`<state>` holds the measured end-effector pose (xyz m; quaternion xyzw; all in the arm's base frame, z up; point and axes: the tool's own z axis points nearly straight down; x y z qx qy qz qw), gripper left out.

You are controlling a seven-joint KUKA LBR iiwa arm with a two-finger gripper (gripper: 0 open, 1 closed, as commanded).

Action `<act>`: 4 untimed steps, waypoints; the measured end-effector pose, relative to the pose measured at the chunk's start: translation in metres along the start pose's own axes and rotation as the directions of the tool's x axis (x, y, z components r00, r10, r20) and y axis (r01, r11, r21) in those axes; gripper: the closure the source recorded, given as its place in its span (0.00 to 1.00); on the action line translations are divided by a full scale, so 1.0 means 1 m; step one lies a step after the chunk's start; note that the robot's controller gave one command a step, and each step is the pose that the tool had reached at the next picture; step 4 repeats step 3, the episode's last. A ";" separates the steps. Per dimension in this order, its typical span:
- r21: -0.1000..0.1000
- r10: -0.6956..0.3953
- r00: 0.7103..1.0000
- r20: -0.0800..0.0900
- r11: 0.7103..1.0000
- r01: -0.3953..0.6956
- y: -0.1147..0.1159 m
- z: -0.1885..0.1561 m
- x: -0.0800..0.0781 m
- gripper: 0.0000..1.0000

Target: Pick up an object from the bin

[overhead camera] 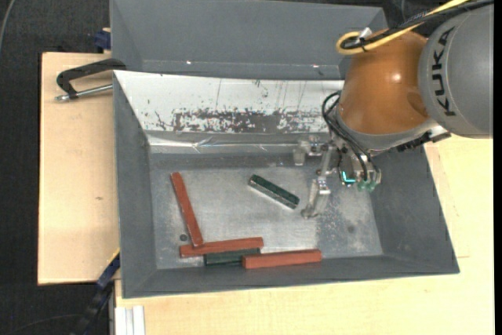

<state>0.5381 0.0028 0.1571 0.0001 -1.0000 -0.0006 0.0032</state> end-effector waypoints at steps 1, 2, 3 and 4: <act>-0.001 -0.076 0.997 0.000 0.997 0.076 0.028 0.091 -0.009 0.00; 0.000 -0.074 0.997 0.007 0.997 0.074 0.027 0.086 -0.011 1.00; 0.002 -0.131 0.991 0.020 0.991 0.131 0.046 -0.056 0.007 1.00; 0.002 -0.131 0.991 0.020 0.991 0.131 0.046 -0.056 0.007 1.00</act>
Offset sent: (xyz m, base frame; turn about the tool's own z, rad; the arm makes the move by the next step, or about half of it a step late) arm 0.0095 0.0262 -0.0871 -0.0747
